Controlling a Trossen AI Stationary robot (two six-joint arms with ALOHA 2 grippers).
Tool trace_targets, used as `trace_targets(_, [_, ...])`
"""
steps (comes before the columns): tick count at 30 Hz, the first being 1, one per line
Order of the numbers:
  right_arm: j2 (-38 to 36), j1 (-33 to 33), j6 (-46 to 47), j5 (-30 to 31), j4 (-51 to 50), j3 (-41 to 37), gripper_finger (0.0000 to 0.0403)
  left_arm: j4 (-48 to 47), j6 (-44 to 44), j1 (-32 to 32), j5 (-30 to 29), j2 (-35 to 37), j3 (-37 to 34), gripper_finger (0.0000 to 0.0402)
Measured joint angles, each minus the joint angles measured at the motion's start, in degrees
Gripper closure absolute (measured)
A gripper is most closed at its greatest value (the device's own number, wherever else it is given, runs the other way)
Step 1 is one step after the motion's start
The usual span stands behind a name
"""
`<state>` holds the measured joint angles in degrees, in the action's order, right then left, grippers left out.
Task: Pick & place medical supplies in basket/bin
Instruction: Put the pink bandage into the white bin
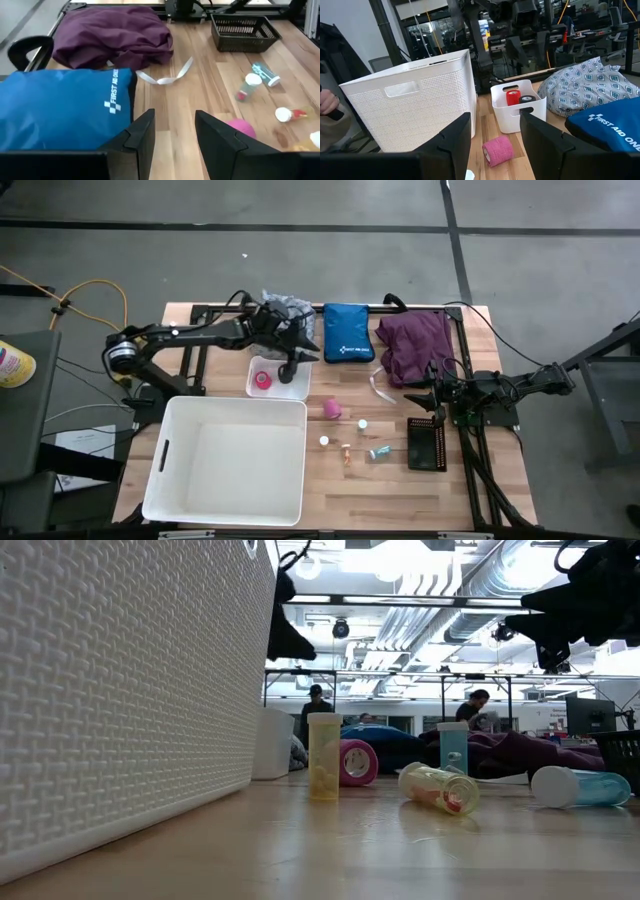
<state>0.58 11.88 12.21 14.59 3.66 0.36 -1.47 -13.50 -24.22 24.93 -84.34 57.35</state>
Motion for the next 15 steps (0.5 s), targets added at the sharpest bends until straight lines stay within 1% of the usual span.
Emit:
trace_targets(2, [0.0, 0.0, 0.0, 0.0, 0.0, 0.0, 0.0245, -2.4, -1.7, -0.2, 0.9, -1.7, 2.2, 0.0268])
trace_targets(5, [0.0, 0.0, 0.0, 0.0, 0.0, 0.0, 0.0245, -6.6, -3.3, -0.5, 4.5, -4.2, 5.0, 0.0268])
trace_targets(9, [0.0, 0.0, 0.0, 0.0, 0.0, 0.0, 0.0245, -7.8, -4.1, -1.2, 9.2, -6.3, 6.1, 0.0267])
trace_targets(12, [0.0, 0.0, 0.0, 0.0, 0.0, 0.0, 0.0245, -8.0, -4.1, -2.1, 9.5, -6.7, 6.1, 0.0256])
trace_targets(15, [0.0, 0.0, 0.0, 0.0, 0.0, 0.0, 0.0245, -7.9, -4.2, -2.5, 9.5, -6.9, 6.1, 0.0229])
